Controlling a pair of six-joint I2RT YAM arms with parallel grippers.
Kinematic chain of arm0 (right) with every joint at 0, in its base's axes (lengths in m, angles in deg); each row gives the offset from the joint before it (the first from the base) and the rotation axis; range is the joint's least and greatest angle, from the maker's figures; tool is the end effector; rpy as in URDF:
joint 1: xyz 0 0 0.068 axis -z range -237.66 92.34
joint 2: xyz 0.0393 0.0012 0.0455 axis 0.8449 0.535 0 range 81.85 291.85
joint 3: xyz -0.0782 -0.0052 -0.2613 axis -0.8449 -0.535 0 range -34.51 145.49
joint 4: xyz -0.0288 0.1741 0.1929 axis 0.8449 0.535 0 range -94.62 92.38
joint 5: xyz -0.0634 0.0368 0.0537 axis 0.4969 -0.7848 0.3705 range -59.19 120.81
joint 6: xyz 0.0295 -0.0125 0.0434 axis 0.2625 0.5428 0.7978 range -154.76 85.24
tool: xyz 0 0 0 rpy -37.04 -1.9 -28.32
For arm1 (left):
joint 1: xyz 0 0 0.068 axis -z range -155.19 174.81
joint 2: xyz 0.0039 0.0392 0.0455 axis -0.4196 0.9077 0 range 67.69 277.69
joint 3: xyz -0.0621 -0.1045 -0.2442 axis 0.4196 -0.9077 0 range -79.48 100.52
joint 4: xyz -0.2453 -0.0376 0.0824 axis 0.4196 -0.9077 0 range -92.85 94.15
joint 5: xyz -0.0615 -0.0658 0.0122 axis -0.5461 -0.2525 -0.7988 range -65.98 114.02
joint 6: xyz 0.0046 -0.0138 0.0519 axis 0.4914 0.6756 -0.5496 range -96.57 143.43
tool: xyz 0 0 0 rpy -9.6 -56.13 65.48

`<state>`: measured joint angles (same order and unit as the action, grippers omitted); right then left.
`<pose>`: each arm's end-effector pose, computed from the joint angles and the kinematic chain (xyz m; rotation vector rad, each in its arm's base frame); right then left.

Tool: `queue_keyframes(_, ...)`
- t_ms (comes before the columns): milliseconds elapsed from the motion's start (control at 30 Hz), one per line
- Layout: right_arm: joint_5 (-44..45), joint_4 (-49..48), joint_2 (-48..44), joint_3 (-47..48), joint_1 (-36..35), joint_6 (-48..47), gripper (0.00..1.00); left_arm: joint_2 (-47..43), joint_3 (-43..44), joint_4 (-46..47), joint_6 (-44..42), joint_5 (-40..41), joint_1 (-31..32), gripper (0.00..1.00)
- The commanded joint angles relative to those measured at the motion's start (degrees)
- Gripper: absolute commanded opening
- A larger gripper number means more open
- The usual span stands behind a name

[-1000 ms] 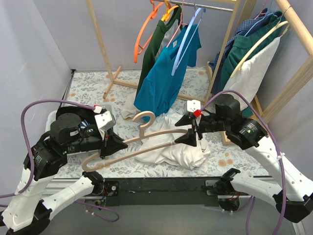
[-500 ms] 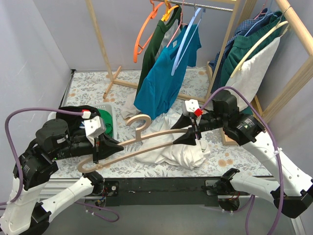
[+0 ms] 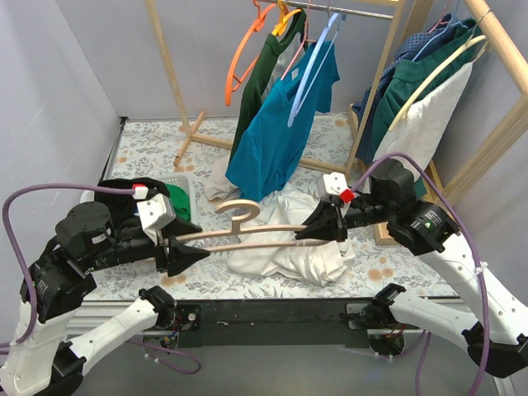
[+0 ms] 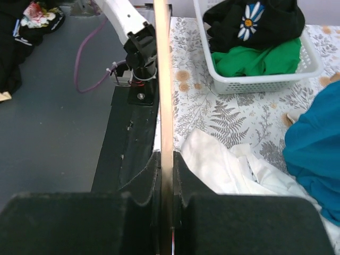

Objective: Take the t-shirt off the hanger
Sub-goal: Place the hanger at the clothesline.

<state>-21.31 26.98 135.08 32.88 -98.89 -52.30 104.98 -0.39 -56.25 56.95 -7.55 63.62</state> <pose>0.1141 0.1373 0.4143 -1.4403 1.2461 1.1280 0.0285 -0.0468 0.4482 0.5107 2.0297 -1.3376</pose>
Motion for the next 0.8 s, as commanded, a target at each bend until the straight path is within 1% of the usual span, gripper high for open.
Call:
queue_keyframes(0, 5.6, 0.5, -3.3, -0.4, 0.4, 1.6, 0.01, -2.8, -0.9, 2.4, 1.4, 12.7, -0.2, 0.66)
queue_keyframes(67, 7.4, 2.1, -4.6, -0.3, 0.5, 1.2, 0.01, -3.8, -2.4, 4.5, 1.6, 16.9, -0.2, 0.85)
queue_keyframes(167, 13.7, 7.8, -5.8, 1.2, 0.5, 0.6, 0.01, -5.3, -5.2, 7.7, 1.6, 26.3, -0.2, 0.93)
queue_keyframes(200, 18.0, 12.2, -5.9, 3.2, 0.4, 0.3, 0.01, -5.7, -6.1, 8.8, 1.6, 28.9, -0.2, 0.93)
queue_keyframes(233, 20.1, 13.7, -6.1, 4.2, 0.4, 0.2, 0.01, -5.8, -7.9, 10.9, 1.5, 34.1, -0.2, 0.93)
queue_keyframes(267, 22.4, 14.7, -7.2, 4.8, 0.4, 0.5, 0.01, -5.8, -8.7, 12.1, 1.0, 35.9, -0.2, 0.93)
queue_keyframes(300, 26.8, 15.0, -8.1, 5.4, 0.4, 1.0, 0.01, -5.7, -9.4, 13.5, 0.8, 37.6, -0.2, 0.94)
queue_keyframes(333, 28.5, 14.0, -9.4, 5.6, 0.4, 1.4, 0.01, -5.4, -10.0, 16.1, 0.4, 40.2, -0.2, 0.94)
queue_keyframes(467, 34.6, 7.7, -16.7, 5.5, 0.4, 2.9, 0.01, -4.1, -12.0, 21.7, -2.0, 44.4, -0.2, 0.96)
queue_keyframes(533, 38.6, 7.3, -17.1, 6.3, 0.5, 3.6, 0.01, -3.3, -12.1, 23.1, -2.7, 44.8, -0.2, 0.97)
queue_keyframes(633, 43.8, 8.0, -16.4, 9.0, 0.4, 3.8, 0.01, -2.1, -12.1, 23.0, -2.5, 41.4, -0.2, 0.98)
queue_keyframes(733, 45.6, 4.5, -17.8, 8.4, 0.4, 4.3, 0.01, -2.3, -13.7, 23.3, -2.5, 40.0, -0.2, 0.98)
queue_keyframes(767, 46.6, 1.4, -19.1, 7.8, 0.5, 4.6, 0.01, -2.4, -14.0, 23.4, -2.4, 39.9, -0.2, 0.98)
